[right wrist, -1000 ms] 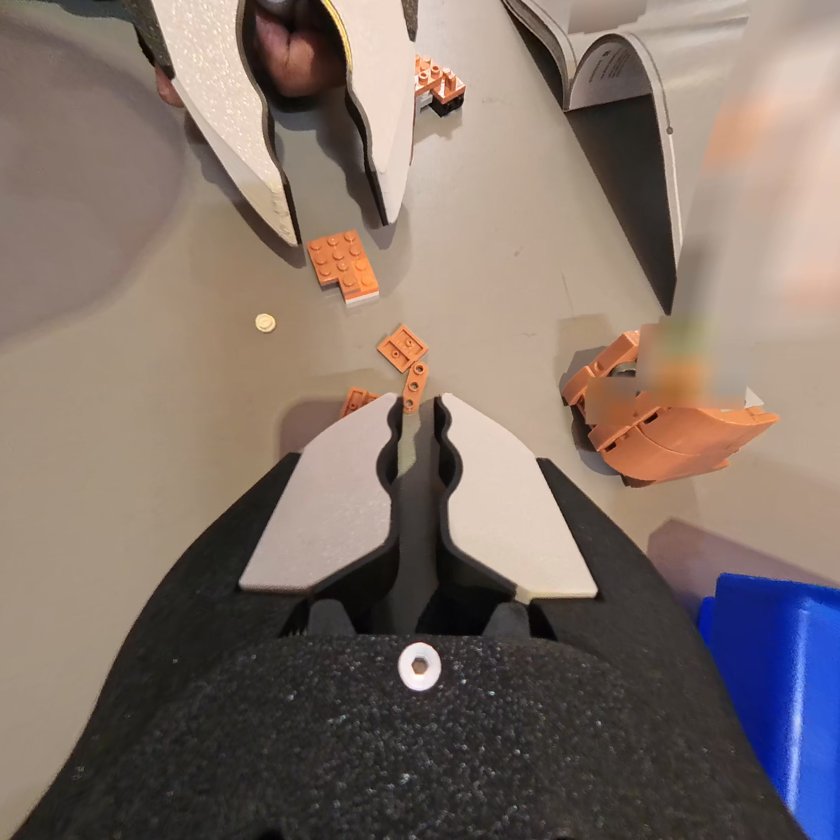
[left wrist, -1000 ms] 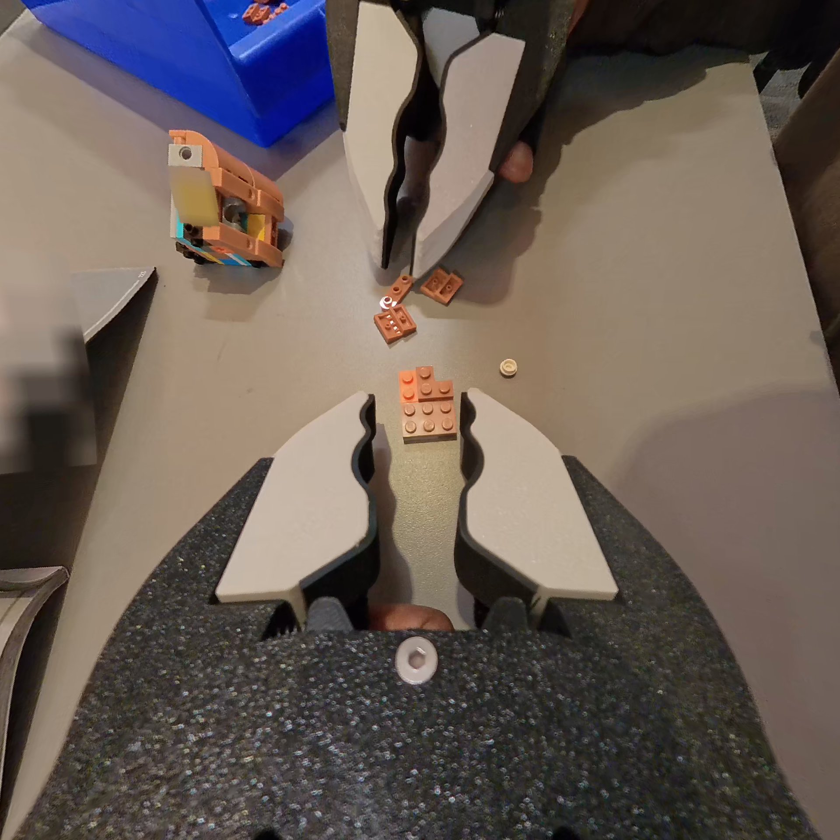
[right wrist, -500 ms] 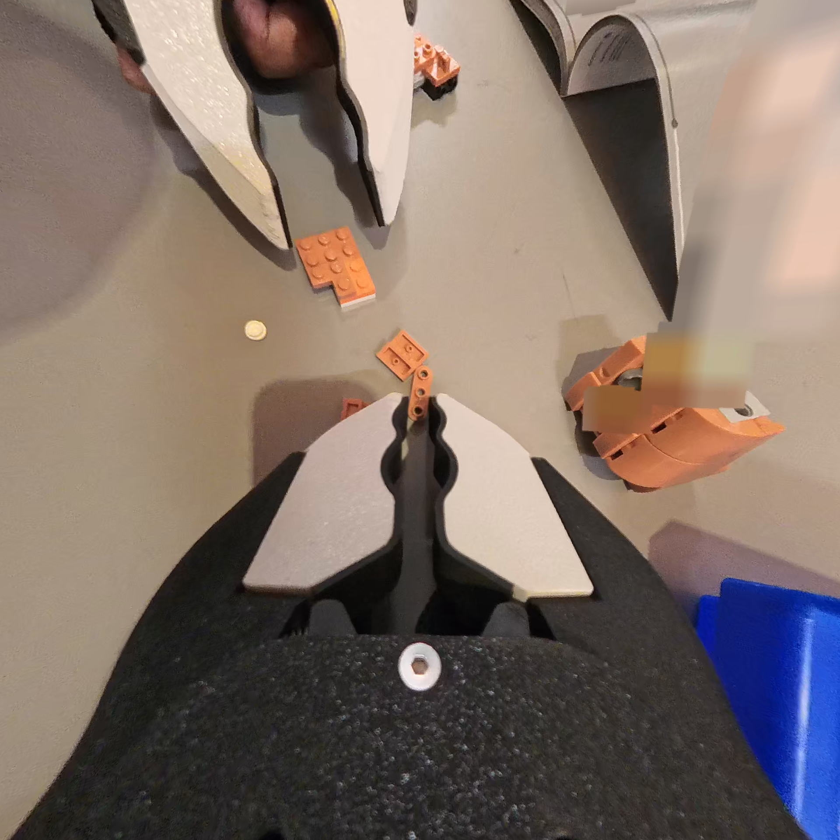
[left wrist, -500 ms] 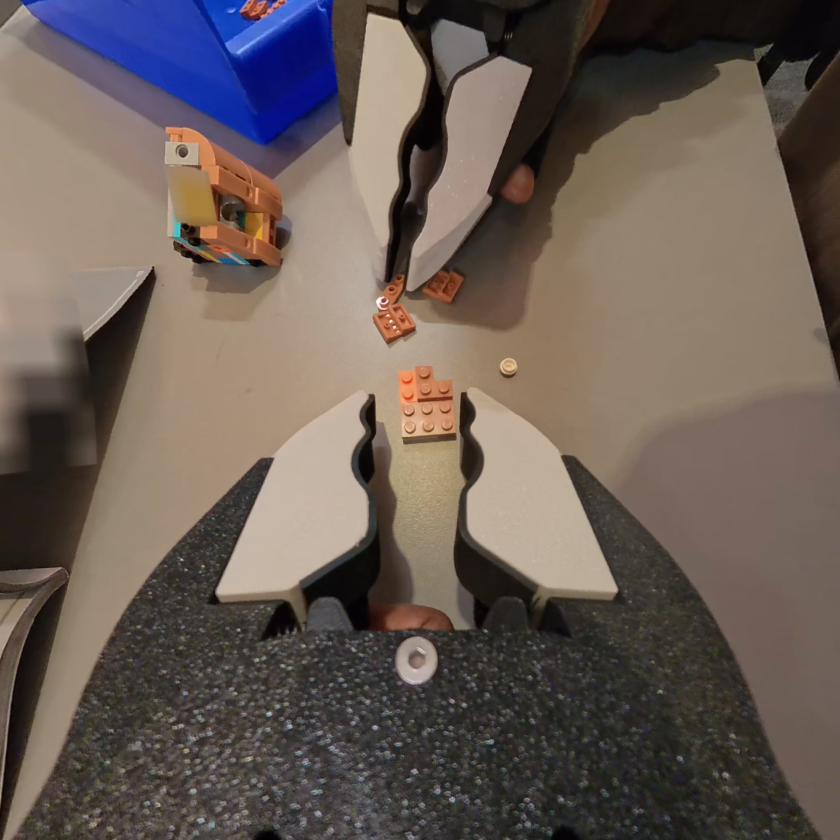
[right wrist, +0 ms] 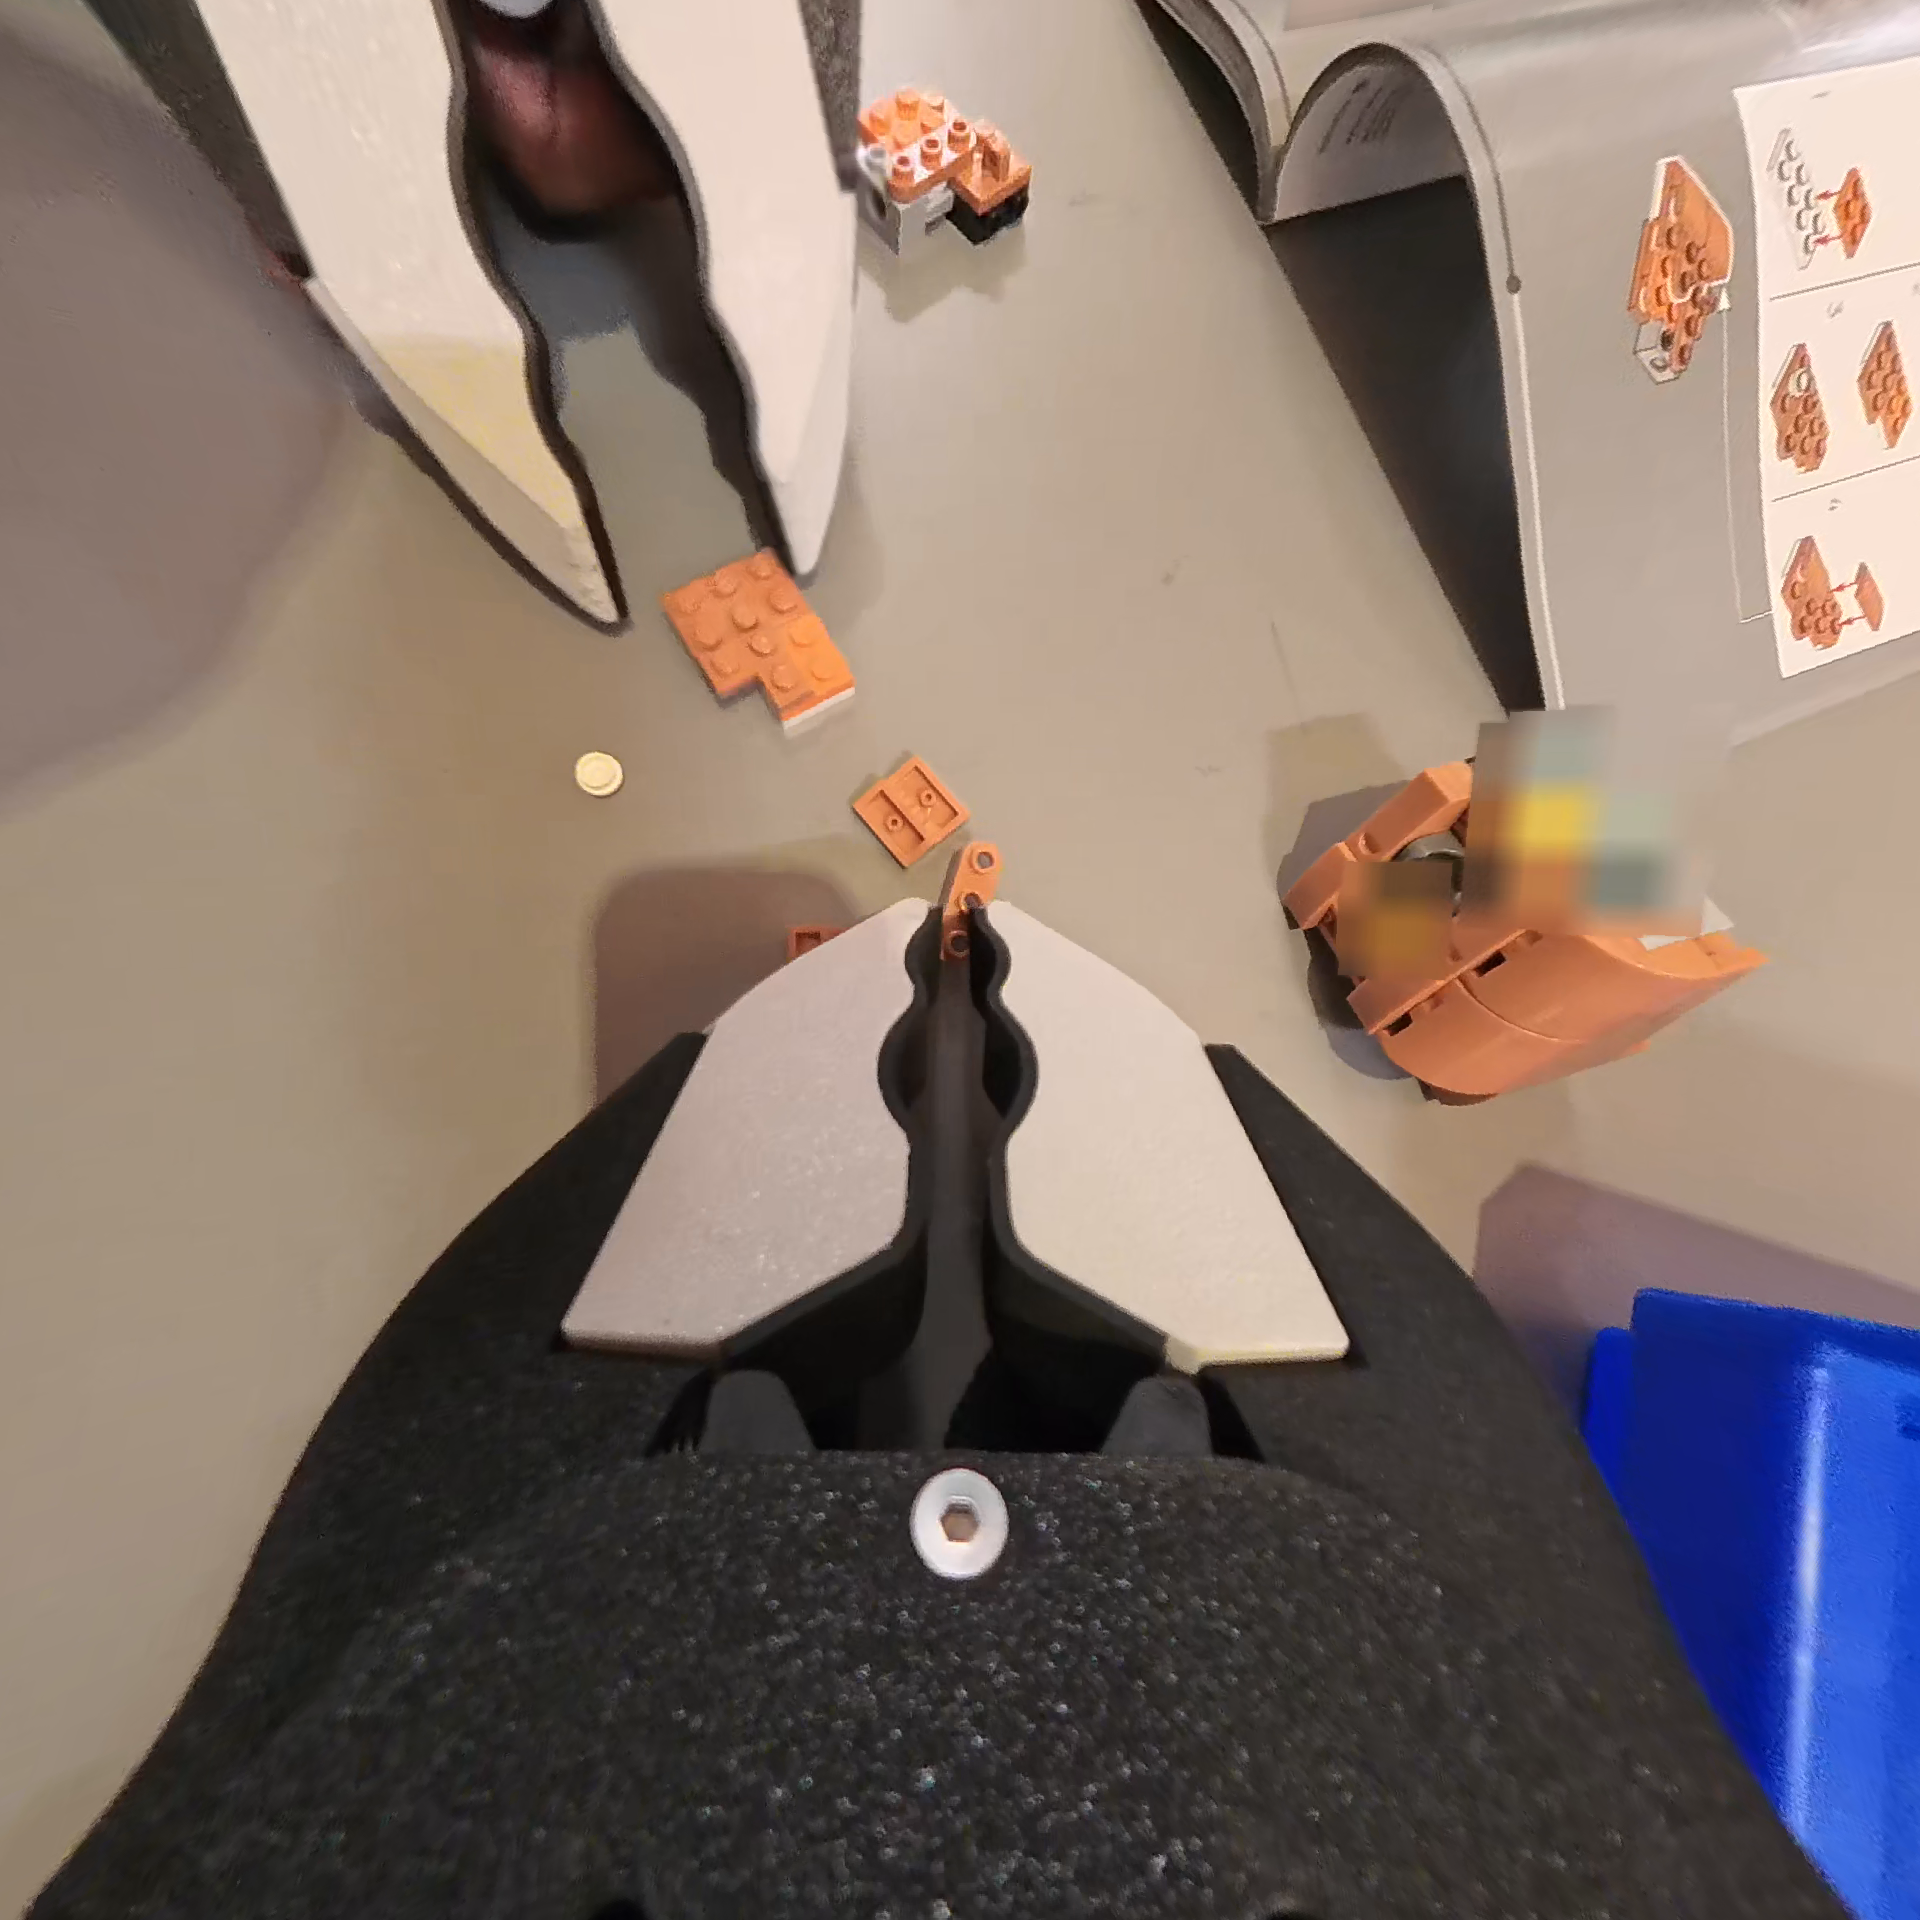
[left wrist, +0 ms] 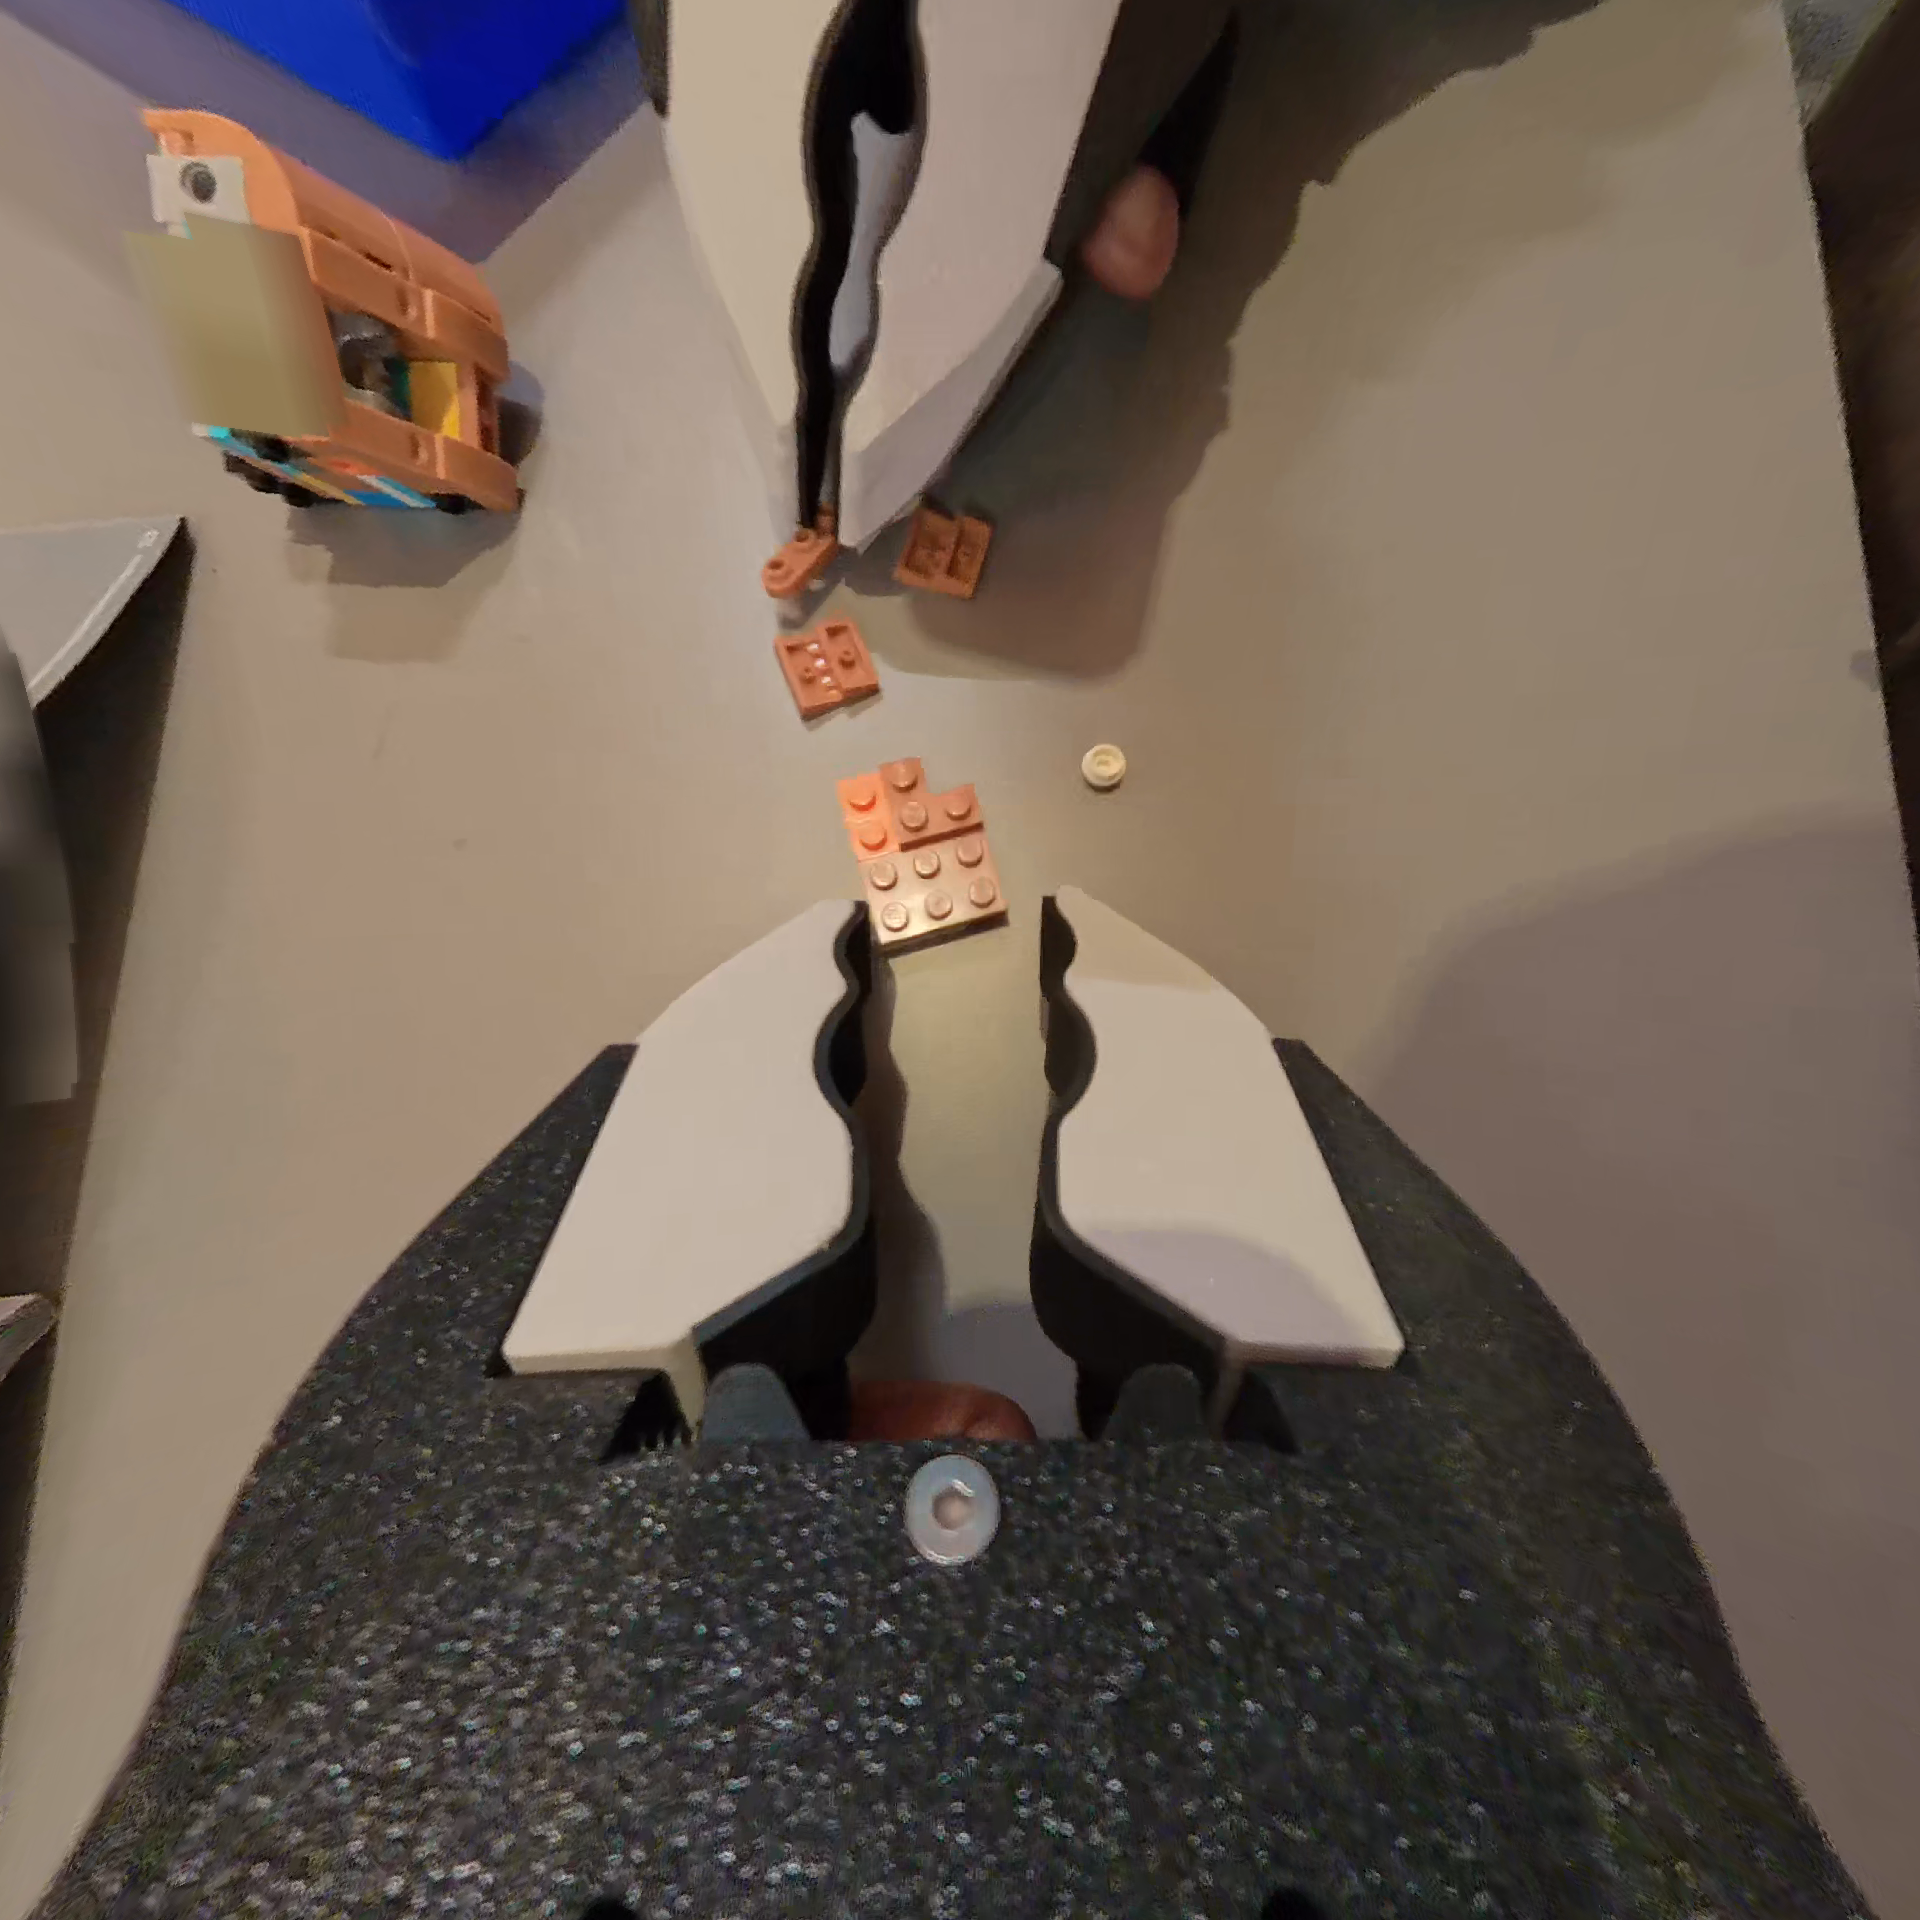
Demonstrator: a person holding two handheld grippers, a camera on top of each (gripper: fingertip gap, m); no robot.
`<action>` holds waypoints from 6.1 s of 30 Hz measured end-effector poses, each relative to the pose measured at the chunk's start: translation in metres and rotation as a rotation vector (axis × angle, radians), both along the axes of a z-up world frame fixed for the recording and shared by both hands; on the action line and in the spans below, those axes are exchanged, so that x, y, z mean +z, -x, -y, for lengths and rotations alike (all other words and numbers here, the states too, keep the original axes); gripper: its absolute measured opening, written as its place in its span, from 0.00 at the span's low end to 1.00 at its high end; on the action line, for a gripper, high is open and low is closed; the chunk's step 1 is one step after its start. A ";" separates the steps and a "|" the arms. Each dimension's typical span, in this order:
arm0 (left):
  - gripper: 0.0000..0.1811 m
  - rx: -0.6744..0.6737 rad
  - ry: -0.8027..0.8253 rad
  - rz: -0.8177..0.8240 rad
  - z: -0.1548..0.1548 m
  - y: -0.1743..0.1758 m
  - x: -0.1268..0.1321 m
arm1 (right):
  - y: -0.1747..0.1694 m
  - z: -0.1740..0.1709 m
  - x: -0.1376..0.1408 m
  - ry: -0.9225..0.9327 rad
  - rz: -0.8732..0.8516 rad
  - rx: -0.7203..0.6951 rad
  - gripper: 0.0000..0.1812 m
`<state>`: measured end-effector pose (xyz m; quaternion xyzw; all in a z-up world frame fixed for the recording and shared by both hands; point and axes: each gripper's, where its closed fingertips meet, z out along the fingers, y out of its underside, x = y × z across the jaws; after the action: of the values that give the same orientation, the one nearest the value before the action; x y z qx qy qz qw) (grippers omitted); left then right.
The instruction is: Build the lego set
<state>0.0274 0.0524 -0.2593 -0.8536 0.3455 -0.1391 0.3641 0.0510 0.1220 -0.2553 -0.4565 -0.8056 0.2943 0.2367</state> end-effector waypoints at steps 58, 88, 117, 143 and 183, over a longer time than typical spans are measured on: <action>0.31 -0.501 0.014 -0.126 -0.017 -0.009 0.002 | -0.003 -0.007 -0.008 0.007 0.081 -0.032 0.05; 0.19 -0.402 -0.025 -0.131 -0.019 -0.015 0.005 | -0.008 -0.006 0.006 0.012 0.015 0.051 0.05; 0.19 -0.026 -0.084 0.014 -0.024 0.004 0.019 | 0.000 0.030 0.030 0.096 -0.180 0.169 0.04; 0.19 -0.049 -0.007 -0.043 -0.017 -0.007 0.008 | 0.010 0.052 0.016 -0.063 -0.077 0.236 0.04; 0.19 -0.051 0.015 0.047 -0.011 -0.006 0.022 | 0.013 0.070 0.037 -0.719 -0.682 0.604 0.19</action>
<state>0.0336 0.0637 -0.2372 -0.8439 0.3572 -0.1710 0.3620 0.0379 0.0516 -0.2181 0.0232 -0.8277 0.1869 0.5287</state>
